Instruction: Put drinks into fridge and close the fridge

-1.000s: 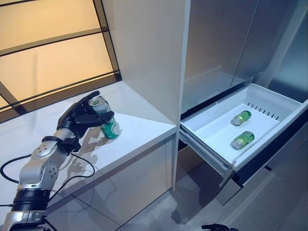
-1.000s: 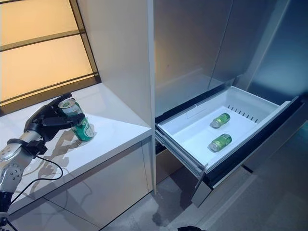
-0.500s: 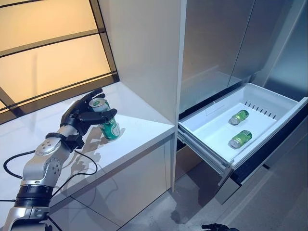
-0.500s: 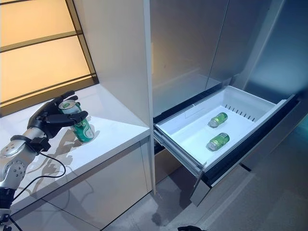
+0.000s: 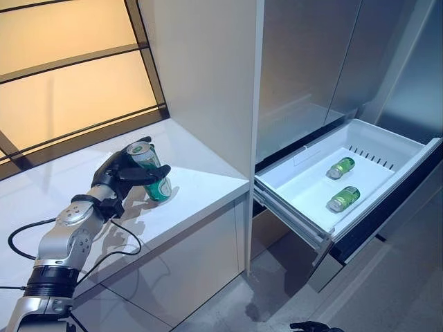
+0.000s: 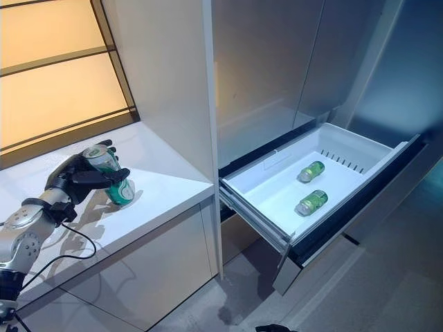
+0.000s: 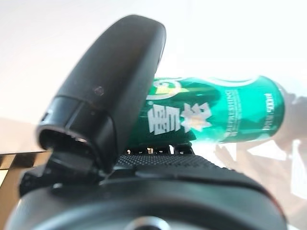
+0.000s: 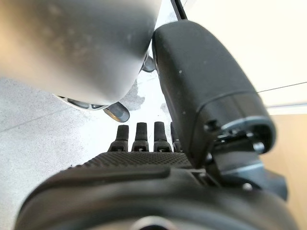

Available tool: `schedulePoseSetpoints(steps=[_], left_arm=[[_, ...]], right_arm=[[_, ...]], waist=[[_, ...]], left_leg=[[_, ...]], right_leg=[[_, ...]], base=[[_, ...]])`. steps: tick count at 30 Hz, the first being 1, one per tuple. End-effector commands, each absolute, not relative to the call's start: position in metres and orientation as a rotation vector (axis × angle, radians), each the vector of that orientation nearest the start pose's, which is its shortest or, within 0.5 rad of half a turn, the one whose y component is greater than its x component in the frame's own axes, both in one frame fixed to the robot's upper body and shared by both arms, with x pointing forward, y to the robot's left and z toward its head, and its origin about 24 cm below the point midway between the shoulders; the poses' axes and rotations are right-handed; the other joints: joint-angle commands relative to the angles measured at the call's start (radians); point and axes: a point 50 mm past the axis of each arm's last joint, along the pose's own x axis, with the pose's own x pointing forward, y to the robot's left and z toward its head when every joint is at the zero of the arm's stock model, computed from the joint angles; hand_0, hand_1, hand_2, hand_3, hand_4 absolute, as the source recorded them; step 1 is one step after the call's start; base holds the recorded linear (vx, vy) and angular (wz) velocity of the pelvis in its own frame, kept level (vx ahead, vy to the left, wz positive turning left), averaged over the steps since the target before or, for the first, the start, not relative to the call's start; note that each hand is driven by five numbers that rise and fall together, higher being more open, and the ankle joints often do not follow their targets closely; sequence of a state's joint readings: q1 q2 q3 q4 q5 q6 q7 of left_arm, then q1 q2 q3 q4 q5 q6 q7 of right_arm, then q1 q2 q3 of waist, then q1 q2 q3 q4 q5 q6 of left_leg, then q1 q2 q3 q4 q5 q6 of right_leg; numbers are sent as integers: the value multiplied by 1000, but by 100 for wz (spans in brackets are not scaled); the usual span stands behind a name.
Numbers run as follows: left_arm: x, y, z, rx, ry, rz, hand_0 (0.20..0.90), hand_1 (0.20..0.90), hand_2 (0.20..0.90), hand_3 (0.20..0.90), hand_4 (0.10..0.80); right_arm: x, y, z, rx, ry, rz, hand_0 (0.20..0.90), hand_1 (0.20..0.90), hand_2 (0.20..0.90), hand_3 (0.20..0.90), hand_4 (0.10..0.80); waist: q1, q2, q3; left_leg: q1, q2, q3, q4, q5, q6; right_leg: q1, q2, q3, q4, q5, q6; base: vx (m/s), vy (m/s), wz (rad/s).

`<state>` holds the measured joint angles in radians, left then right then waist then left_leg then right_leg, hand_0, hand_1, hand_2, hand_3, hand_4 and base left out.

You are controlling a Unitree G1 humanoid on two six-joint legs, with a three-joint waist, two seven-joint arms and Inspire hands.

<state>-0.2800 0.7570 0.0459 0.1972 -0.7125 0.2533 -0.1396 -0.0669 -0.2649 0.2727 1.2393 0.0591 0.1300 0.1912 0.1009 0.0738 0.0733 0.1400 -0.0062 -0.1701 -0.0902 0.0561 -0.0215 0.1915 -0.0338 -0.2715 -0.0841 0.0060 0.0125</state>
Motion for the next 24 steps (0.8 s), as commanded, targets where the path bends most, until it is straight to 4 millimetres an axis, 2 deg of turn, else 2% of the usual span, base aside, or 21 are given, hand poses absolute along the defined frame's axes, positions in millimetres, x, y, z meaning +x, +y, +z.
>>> schedulePoseSetpoints(steps=[1,2,3,15,24], left_arm=[[319,292,198,17,-216,-35,862,862,862,856,756],[319,291,198,16,-221,-35,488,488,488,420,320],[319,291,198,8,-231,-33,312,312,312,214,114],[320,273,205,-134,-354,-55,300,300,300,200,100],[319,267,212,-120,-407,-52,300,300,300,200,100]], right_arm=[[90,-235,-162,-292,1401,196,900,900,900,900,800],[90,-235,-162,-292,1401,196,900,900,900,900,800],[91,-235,-161,-291,1401,196,900,900,900,900,800],[89,-234,-162,-294,1404,201,900,900,900,900,800],[90,-231,-162,-299,1397,216,900,900,900,900,800]], waist=[[-23,-12,-15],[-23,-12,-14],[-24,-13,-13],[-37,-18,-15],[-43,-20,-16]], left_leg=[[15,-44,117,14,-56,22],[15,-44,117,14,-56,23],[17,-44,117,13,-57,23],[23,-44,118,7,-58,20],[25,-41,123,7,-58,20]], right_leg=[[-18,1,99,96,-80,26],[-18,1,100,96,-79,26],[-18,1,101,96,-79,26],[-11,6,113,84,-76,25],[-10,9,119,83,-76,23]], base=[[7,-1,-5],[9,-1,-3],[0,0,0],[3,-4,-2],[-2,-4,-6]])
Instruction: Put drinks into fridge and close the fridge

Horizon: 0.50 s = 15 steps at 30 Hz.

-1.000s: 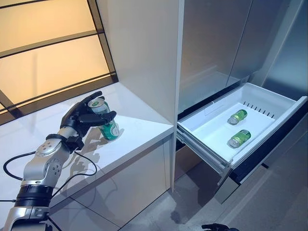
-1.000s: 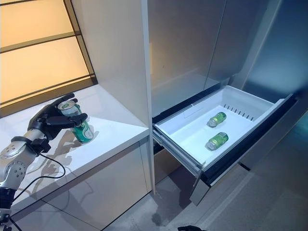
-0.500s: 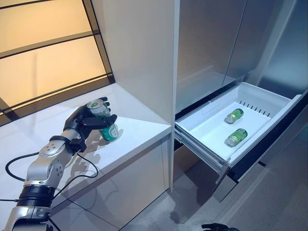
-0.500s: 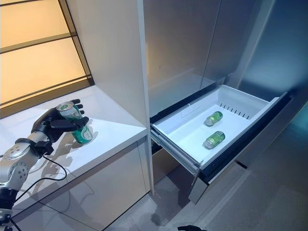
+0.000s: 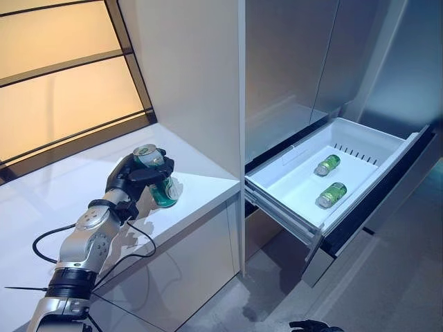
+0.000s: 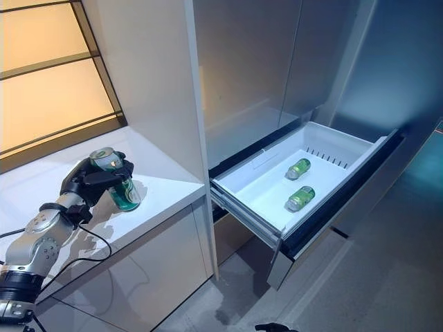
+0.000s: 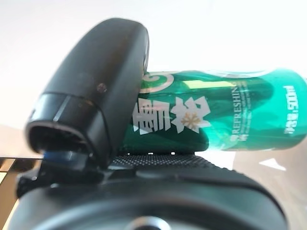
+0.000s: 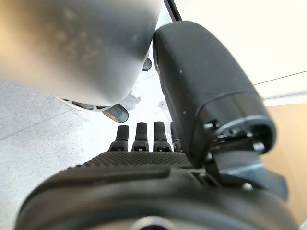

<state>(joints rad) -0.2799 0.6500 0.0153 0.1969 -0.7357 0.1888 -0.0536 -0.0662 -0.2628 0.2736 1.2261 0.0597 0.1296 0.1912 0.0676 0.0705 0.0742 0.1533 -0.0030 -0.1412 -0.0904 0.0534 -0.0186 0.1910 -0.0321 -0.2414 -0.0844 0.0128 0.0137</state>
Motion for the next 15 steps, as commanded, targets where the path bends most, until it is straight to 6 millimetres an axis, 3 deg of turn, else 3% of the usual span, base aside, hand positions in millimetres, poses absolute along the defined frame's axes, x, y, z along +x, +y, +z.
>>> schedulePoseSetpoints(steps=[1,5,9,10,12,15], left_arm=[[318,264,216,-122,-426,-70,300,300,300,200,100],[310,247,236,-159,-511,-171,300,300,300,200,100],[301,228,248,-170,-583,-289,300,300,300,200,100],[297,219,253,-174,-613,-351,300,300,300,200,100],[295,214,254,-173,-627,-397,300,300,300,200,100],[287,199,260,-160,-662,-500,300,300,300,200,100]], right_arm=[[91,-230,-162,-292,1387,218,900,900,900,900,800],[110,-221,-158,-263,1278,263,900,900,900,900,800],[148,-197,-142,-265,1066,374,900,900,900,900,800],[166,-181,-129,-238,954,417,900,900,900,900,800],[176,-170,-119,-189,885,445,900,900,900,900,800],[194,-141,-88,-67,742,532,900,900,900,900,800]], waist=[[-9,-18,-17],[-7,-21,-14],[-7,-25,-8],[-10,-28,-6],[-15,-30,-3],[-30,-37,5]], left_leg=[[11,-44,94,7,-55,17],[11,-43,92,6,-55,18],[8,-42,89,5,-51,18],[5,-42,88,4,-49,17],[5,-42,89,4,-48,17],[5,-44,92,3,-48,16]], right_leg=[[-9,7,90,83,-82,22],[-7,7,90,78,-79,22],[-9,6,90,77,-75,21],[-11,6,90,76,-72,21],[-12,6,89,75,-71,22],[-13,5,90,69,-63,27]], base=[[0,0,0],[0,0,0],[-43,-16,0],[-61,-23,0],[-57,-20,0],[-72,-23,-1]])
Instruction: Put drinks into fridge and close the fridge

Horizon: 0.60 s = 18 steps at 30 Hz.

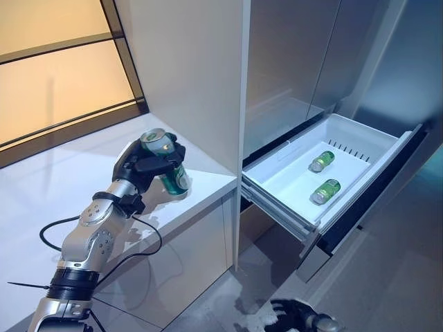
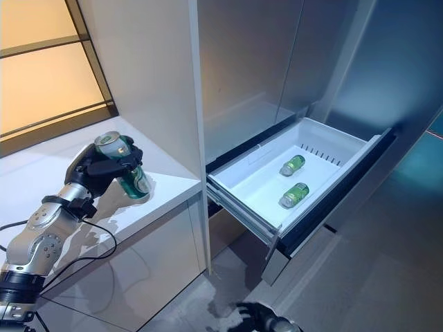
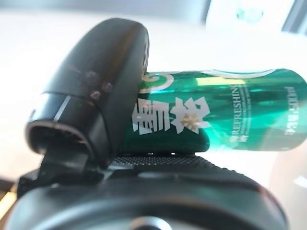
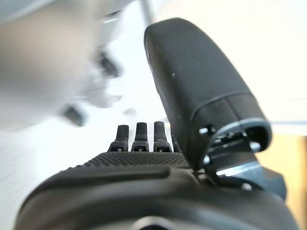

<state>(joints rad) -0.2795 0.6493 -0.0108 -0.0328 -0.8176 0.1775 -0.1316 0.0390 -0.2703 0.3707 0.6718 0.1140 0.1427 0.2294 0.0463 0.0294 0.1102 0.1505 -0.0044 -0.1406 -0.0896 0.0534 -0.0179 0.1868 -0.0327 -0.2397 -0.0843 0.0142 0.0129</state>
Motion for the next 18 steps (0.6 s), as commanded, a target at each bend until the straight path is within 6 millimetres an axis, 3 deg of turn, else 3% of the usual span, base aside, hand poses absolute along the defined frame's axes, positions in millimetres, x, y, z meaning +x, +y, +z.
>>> schedulePoseSetpoints(steps=[1,6,14,18], left_arm=[[286,196,260,-158,-666,-529,300,300,300,200,100],[277,181,257,-157,-667,-640,300,300,300,200,100],[266,170,235,-140,-646,-790,300,300,300,200,100],[264,159,232,-152,-619,-880,300,300,300,200,100]], right_arm=[[197,-135,-80,-42,706,563,900,900,900,900,800],[218,-121,-35,50,522,682,900,900,900,900,800],[258,-116,92,120,48,825,900,900,900,900,800],[264,-107,123,178,-30,867,900,900,900,900,800]], waist=[[-12,2,-30],[-19,-7,-25],[-29,-14,-15],[-31,-17,-22]], left_leg=[[8,-43,94,2,-47,16],[11,-43,102,2,-46,17],[10,-41,119,2,-38,26],[12,-40,126,2,-41,29]], right_leg=[[-9,5,88,67,-63,29],[-10,5,94,61,-54,35],[-27,7,112,69,-33,36],[-29,7,117,68,-33,35]], base=[[-54,-22,0],[-22,-14,0],[-29,-2,-10],[4,1,-10]])
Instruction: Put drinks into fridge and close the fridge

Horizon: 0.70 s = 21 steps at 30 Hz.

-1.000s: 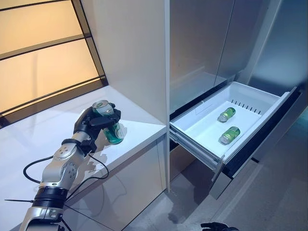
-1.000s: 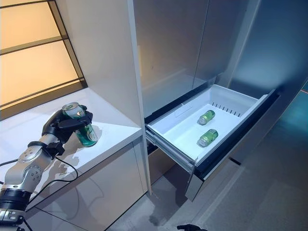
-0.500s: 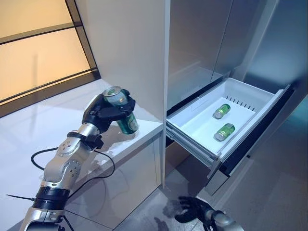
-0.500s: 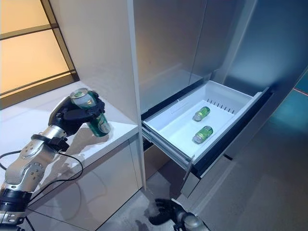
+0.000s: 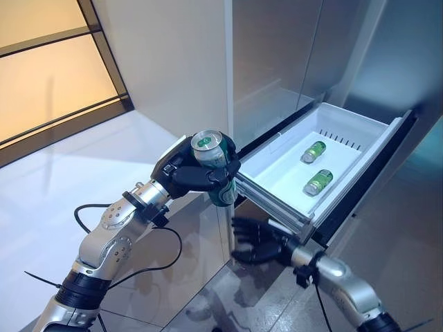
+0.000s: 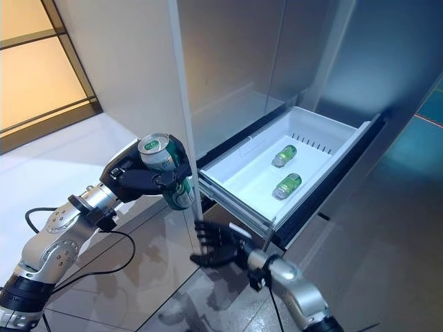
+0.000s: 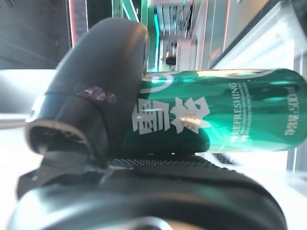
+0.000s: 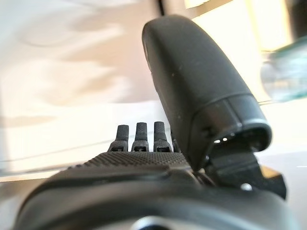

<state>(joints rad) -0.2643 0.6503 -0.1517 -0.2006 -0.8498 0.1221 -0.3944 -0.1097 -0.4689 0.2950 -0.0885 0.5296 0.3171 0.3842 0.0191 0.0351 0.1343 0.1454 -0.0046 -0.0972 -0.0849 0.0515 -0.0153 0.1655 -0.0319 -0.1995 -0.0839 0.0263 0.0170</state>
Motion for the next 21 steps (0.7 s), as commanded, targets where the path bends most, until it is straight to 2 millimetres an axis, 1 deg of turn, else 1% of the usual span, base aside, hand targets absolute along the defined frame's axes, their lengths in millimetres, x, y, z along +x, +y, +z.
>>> schedulePoseSetpoints(steps=[1,5,10,13,15,16,18,21], left_arm=[[263,155,232,-144,-615,-911,300,300,300,200,100],[260,144,231,-135,-594,-984,300,300,300,200,100],[259,131,230,-132,-557,-1049,300,300,300,200,100],[260,127,229,-124,-548,-1055,300,300,300,200,100],[261,122,227,-123,-533,-1060,300,300,300,200,100],[261,122,227,-123,-533,-1060,300,300,300,200,100],[262,118,226,-114,-515,-1058,300,300,300,200,100],[263,117,223,-121,-496,-1055,300,300,300,200,100]], right_arm=[[265,-104,130,202,-46,877,900,900,900,900,800],[261,-96,143,274,-74,923,900,900,900,900,800],[258,-83,155,303,-111,982,900,900,900,900,800],[256,-78,160,317,-122,1006,900,900,900,900,800],[252,-69,166,331,-126,1061,900,900,900,900,800],[252,-69,166,331,-126,1061,900,900,900,900,800],[246,-60,169,366,-110,1140,900,900,900,900,800],[241,-55,171,363,-117,1189,900,900,900,900,800]], waist=[[-5,-23,-48],[-8,-26,-56],[-9,-31,-59],[-10,-32,-60],[-9,-33,-63],[-9,-33,-63],[-9,-34,-64],[-9,-36,-65]], left_leg=[[19,-40,84,-2,-41,28],[24,-39,90,-2,-45,32],[29,-39,92,-2,-49,35],[31,-38,93,-2,-49,36],[32,-38,96,-2,-50,37],[32,-38,96,-2,-50,37],[31,-39,98,-2,-49,37],[32,-38,99,-2,-50,37]], right_leg=[[-7,6,78,67,-45,30],[-4,8,82,68,-46,30],[-1,10,86,67,-46,28],[0,11,87,67,-45,27],[2,11,88,63,-43,27],[2,11,88,63,-43,27],[1,12,91,62,-43,27],[2,13,93,59,-42,28]], base=[[7,-1,-14],[20,-7,-3],[20,-12,-3],[13,-10,-6],[14,-8,-8],[11,-6,-7],[8,-9,-4],[2,-3,-1]])
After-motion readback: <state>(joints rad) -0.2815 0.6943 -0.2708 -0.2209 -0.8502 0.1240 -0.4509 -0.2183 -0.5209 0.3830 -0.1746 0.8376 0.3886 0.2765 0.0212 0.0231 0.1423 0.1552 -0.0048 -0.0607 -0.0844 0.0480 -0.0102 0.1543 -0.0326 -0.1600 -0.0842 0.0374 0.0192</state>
